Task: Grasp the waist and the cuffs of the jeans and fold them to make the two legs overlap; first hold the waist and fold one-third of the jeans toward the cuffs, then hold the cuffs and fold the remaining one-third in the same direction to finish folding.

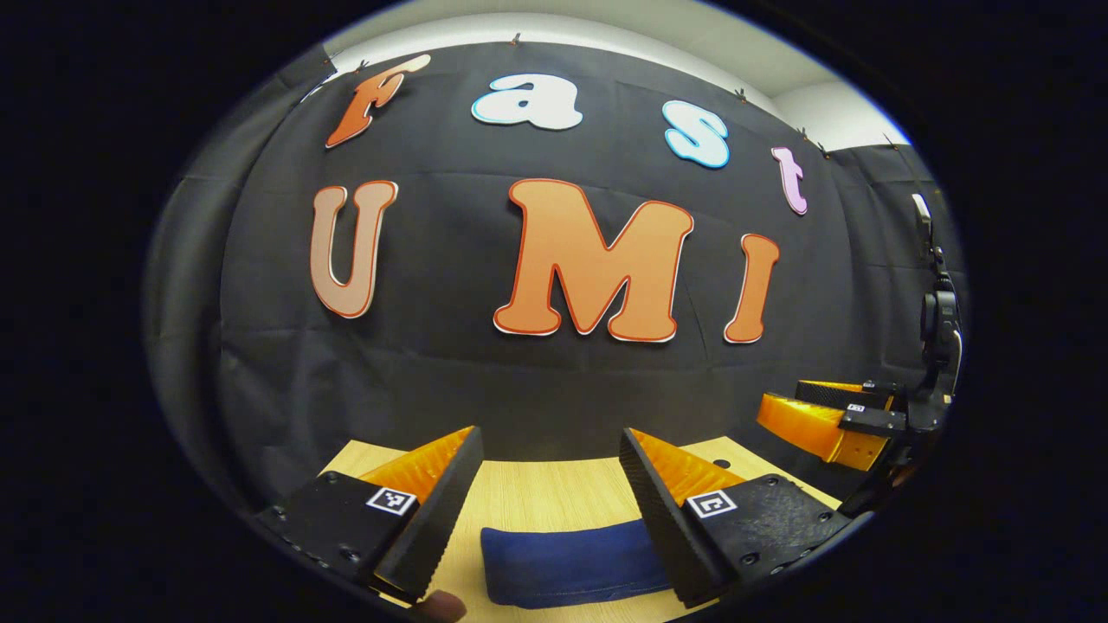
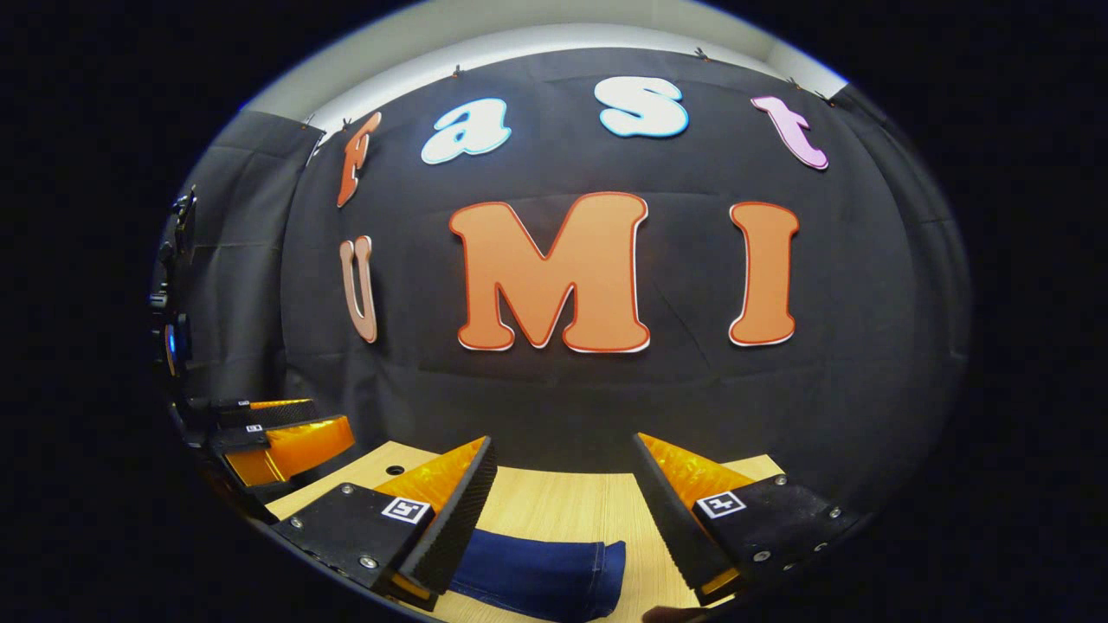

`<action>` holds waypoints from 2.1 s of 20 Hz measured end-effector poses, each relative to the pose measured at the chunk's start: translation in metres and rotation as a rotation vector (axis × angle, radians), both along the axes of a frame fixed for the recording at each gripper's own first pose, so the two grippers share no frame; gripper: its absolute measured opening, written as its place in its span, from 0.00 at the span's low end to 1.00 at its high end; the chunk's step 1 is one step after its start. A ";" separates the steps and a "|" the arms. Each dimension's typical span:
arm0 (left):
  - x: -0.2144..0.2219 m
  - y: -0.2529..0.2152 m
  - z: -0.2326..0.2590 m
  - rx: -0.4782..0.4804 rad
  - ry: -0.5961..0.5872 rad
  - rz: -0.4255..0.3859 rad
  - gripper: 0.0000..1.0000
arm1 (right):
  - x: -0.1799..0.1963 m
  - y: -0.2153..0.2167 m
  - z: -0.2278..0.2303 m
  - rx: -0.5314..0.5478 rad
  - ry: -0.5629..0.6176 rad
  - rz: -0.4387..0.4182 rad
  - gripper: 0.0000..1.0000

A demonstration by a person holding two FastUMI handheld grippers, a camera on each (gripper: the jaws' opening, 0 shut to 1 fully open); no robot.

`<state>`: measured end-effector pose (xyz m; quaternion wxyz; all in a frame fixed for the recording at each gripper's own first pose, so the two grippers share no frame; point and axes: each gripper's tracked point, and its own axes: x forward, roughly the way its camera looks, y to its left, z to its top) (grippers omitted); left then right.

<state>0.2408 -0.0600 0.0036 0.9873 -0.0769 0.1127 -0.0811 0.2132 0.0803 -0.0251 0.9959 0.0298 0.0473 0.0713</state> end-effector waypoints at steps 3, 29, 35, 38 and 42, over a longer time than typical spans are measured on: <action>-0.010 0.003 -0.008 0.022 0.005 0.020 0.97 | 0.000 0.006 0.009 -0.013 -0.048 0.007 1.00; -0.032 0.036 -0.027 0.022 -0.063 0.137 0.97 | -0.028 0.055 -0.053 0.056 0.026 0.069 0.96; -0.033 0.033 -0.023 0.015 -0.091 0.131 0.97 | -0.028 0.050 -0.054 0.047 0.026 0.057 0.96; -0.032 0.030 -0.025 0.011 -0.087 0.130 0.97 | -0.028 0.046 -0.055 0.027 0.020 0.049 0.96; -0.029 0.040 -0.038 0.016 -0.051 0.165 0.96 | -0.030 0.034 -0.057 0.010 0.024 0.018 0.96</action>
